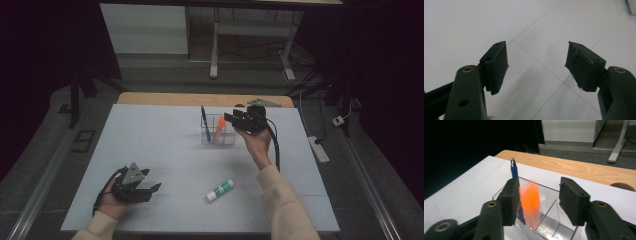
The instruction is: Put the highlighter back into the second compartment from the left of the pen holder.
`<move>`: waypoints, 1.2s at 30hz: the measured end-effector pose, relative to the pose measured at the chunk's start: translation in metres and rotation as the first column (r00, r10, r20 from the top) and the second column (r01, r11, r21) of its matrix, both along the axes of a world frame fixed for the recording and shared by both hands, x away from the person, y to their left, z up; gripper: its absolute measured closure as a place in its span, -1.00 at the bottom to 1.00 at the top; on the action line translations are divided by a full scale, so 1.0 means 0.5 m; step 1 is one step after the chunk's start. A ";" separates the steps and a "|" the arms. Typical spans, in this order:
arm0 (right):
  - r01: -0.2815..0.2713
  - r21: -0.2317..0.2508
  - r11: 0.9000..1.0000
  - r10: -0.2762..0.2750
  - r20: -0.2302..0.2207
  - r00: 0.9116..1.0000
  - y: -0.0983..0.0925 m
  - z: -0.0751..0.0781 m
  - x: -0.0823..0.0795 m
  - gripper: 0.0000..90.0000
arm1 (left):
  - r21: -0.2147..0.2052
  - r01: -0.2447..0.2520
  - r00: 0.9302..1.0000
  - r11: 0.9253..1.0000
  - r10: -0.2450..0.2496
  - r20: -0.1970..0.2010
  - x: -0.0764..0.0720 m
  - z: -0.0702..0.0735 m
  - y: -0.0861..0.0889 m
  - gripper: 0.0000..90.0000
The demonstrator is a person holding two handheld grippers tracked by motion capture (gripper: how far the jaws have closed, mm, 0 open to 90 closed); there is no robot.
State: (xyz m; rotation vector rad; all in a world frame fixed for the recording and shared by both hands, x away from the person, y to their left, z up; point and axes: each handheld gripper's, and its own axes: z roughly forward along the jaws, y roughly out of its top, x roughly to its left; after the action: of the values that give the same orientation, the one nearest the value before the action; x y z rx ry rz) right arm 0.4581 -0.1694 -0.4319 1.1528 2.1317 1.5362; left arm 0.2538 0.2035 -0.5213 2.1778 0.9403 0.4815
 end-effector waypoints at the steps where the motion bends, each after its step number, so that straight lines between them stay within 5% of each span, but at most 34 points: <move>1: 0.002 0.001 1.000 -0.002 0.003 1.000 -0.001 0.000 -0.003 0.06 | 0.000 0.000 1.000 1.000 0.000 0.000 0.000 0.000 0.000 -0.25; 18: -0.096 -0.041 0.995 0.098 0.051 0.994 -0.048 0.001 -0.072 0.04 | -0.010 -0.011 1.000 1.000 0.011 0.000 0.003 0.002 0.003 -0.25; 36: -0.208 -0.086 0.974 0.213 0.054 0.976 -0.079 -0.019 -0.147 0.03 | -0.007 -0.015 1.000 1.000 0.015 -0.002 0.003 0.002 0.002 -0.25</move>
State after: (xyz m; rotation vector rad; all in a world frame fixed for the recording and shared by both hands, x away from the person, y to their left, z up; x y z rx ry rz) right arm 0.3848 -0.2089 -0.4413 0.8641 2.3120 1.5344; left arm 0.2552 0.2047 -0.5201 2.1665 0.9585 0.4825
